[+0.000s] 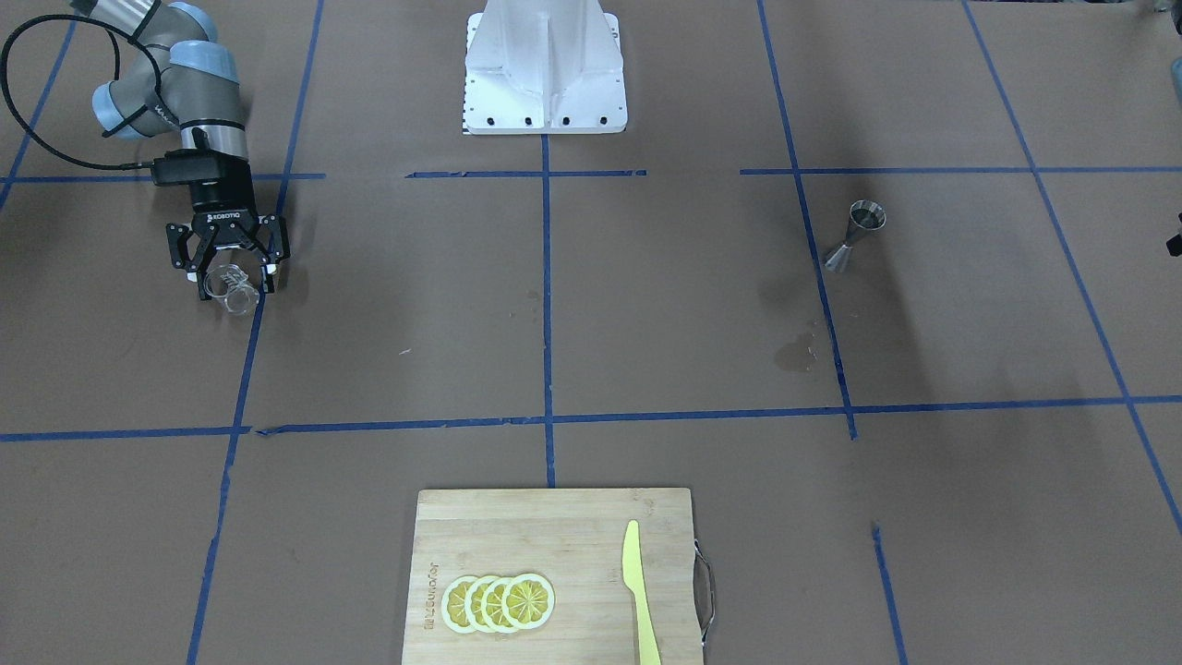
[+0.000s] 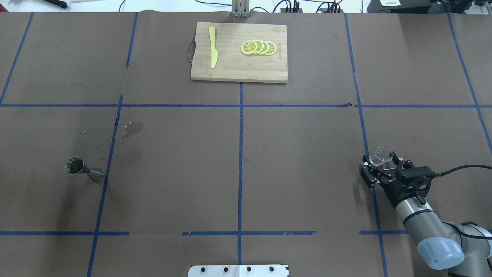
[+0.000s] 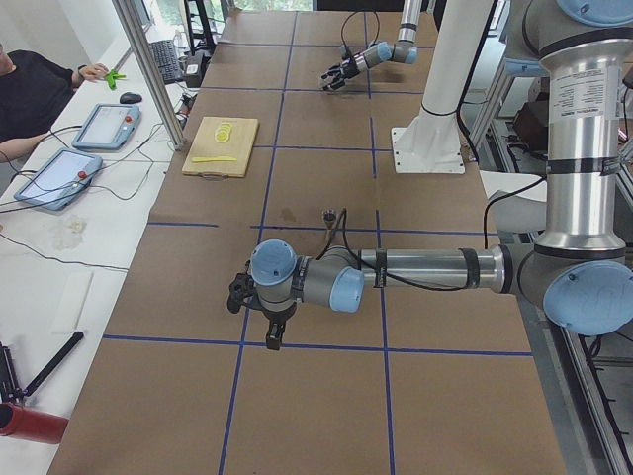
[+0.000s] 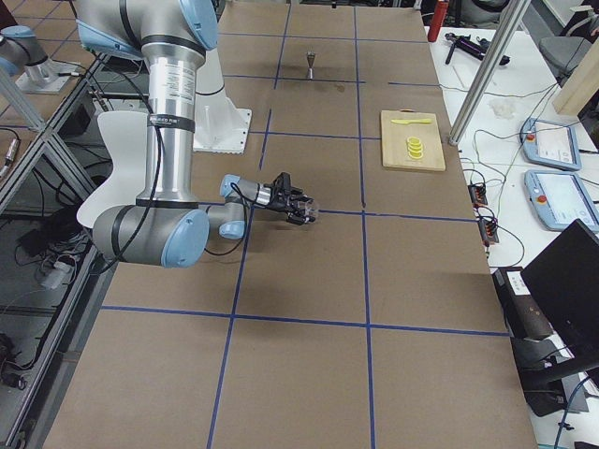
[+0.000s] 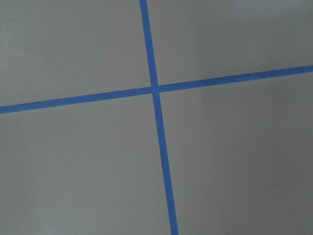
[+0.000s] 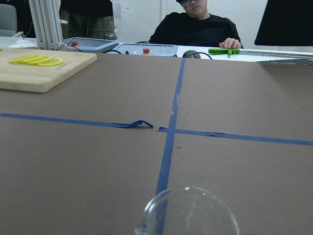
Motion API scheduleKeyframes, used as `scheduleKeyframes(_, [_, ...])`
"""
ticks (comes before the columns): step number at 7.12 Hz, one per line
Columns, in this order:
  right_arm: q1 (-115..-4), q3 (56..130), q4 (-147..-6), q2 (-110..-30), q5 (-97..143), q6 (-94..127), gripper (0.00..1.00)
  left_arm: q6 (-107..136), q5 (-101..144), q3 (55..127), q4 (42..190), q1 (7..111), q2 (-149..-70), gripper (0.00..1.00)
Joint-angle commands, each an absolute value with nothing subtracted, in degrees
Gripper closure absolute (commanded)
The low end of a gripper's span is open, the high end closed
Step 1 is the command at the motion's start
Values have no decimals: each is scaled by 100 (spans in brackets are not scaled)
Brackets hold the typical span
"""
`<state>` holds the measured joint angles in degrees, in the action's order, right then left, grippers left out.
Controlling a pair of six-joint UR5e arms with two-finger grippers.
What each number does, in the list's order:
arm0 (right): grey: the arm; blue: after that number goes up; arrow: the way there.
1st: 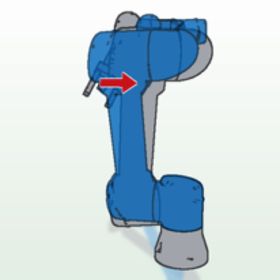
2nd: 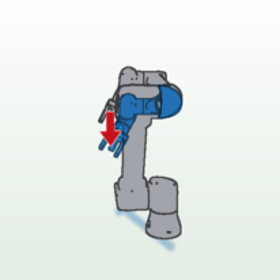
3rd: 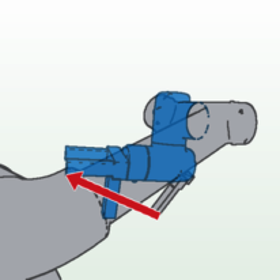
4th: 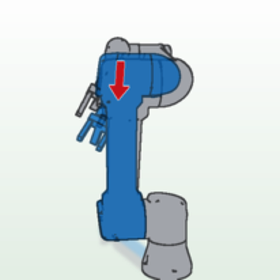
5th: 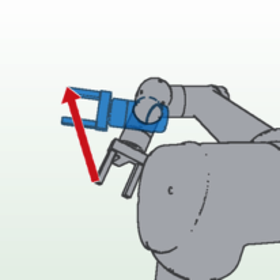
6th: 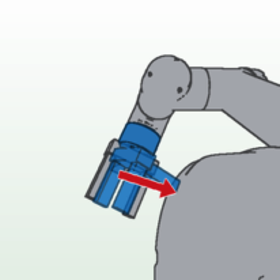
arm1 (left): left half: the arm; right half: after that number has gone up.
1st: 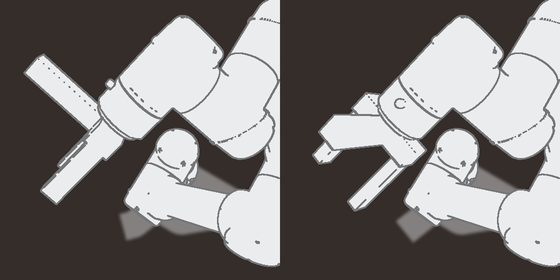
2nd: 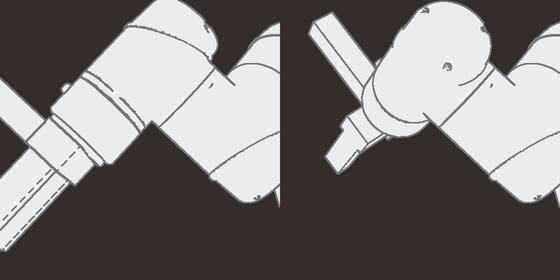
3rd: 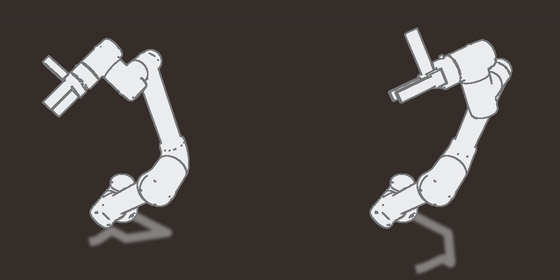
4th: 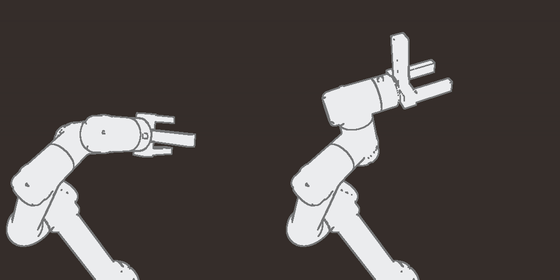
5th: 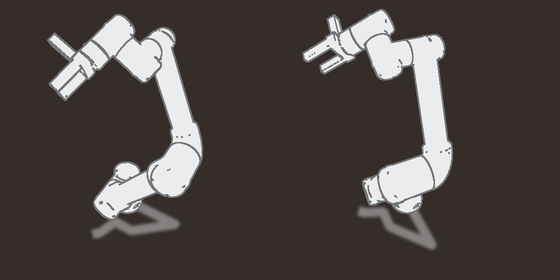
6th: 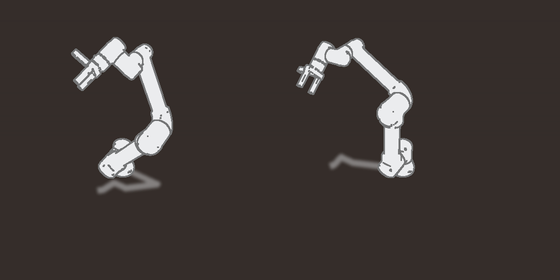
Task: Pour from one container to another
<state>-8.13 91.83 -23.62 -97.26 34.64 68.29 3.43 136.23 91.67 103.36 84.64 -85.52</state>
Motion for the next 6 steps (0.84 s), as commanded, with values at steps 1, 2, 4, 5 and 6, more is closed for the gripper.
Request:
scheduleKeyframes(1, [-809, 9202, -2338, -9721, 3454, 6829, 0, 343, 13623, 9167, 10336, 8464, -8552, 0])
scheduleKeyframes(2, [-817, 9211, -2329, -9738, 3280, 6820, 0, 343, 13623, 9176, 10336, 8464, -8552, 0])
scheduleKeyframes(4, [-835, 9464, -2329, -9756, 2744, 6715, 0, 343, 13623, 9176, 10336, 8464, -8569, 0])
scheduleKeyframes(5, [-835, 9718, -2329, -9756, 2525, 6654, 0, 343, 13623, 9176, 10336, 8464, -8569, 0])
scheduleKeyframes(6, [-835, 9851, -2347, -9756, 2514, 6418, 0, 343, 13623, 9176, 10336, 8464, -8569, 0])
